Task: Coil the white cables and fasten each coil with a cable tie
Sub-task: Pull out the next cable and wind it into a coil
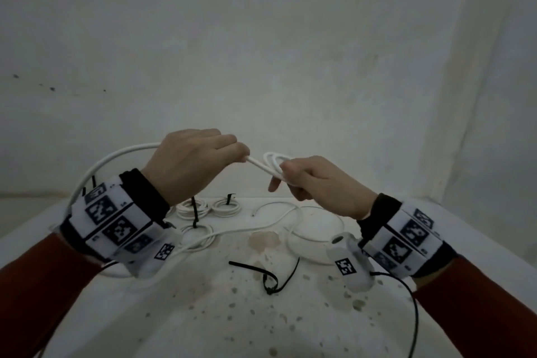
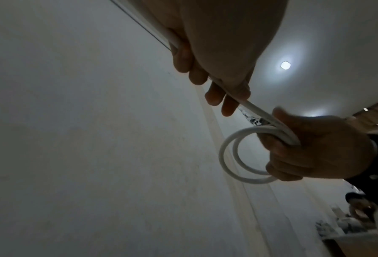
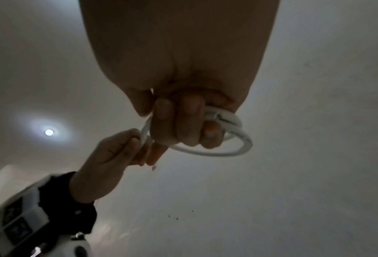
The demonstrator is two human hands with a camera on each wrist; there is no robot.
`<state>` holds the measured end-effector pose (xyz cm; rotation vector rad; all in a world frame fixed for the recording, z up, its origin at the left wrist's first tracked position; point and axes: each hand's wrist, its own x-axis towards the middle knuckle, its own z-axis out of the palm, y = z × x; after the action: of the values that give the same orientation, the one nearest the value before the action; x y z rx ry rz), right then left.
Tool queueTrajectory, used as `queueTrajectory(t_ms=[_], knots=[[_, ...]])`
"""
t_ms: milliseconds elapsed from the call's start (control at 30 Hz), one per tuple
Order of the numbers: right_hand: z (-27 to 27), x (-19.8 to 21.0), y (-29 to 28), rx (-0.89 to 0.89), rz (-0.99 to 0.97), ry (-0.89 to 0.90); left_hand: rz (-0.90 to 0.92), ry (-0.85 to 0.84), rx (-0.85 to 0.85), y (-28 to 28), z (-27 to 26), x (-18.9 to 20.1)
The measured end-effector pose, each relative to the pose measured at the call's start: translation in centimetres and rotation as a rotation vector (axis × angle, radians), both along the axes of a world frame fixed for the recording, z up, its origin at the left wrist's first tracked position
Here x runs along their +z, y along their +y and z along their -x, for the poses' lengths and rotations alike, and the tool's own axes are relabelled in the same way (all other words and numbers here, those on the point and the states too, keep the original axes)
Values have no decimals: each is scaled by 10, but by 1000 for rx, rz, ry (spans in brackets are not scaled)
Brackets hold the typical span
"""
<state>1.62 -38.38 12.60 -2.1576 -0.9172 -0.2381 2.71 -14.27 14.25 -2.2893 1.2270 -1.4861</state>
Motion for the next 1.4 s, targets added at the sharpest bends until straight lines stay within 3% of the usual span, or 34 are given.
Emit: queueTrajectory(t_ms=[200, 300, 367, 467, 633, 767, 967, 1133, 1300, 1400], knots=[[2, 0, 8, 190, -509, 297, 275, 152, -168, -17, -3, -2], [1, -1, 12, 315, -769, 474, 396, 372, -356, -29, -4, 1], [3, 1, 14, 346, -846, 495, 429, 521, -422, -35, -3, 2], [5, 4, 17, 282, -867, 412, 455, 795, -489, -38, 0, 6], [5, 6, 21, 202, -825, 339, 513, 1066, -640, -40, 3, 9], [8, 6, 24, 271, -771, 429, 642, 1077, -603, -44, 4, 5], [5, 6, 18, 512, -710, 613, 599, 749, -459, -47, 4, 2], [12, 7, 20, 480, -707, 592, 729, 1011, -583, -56, 8, 5], [22, 10, 8, 509, -745, 624, 661, 1362, -690, -56, 18, 16], [25, 4, 7, 558, -789, 633, 628, 1403, -696, -51, 19, 21]])
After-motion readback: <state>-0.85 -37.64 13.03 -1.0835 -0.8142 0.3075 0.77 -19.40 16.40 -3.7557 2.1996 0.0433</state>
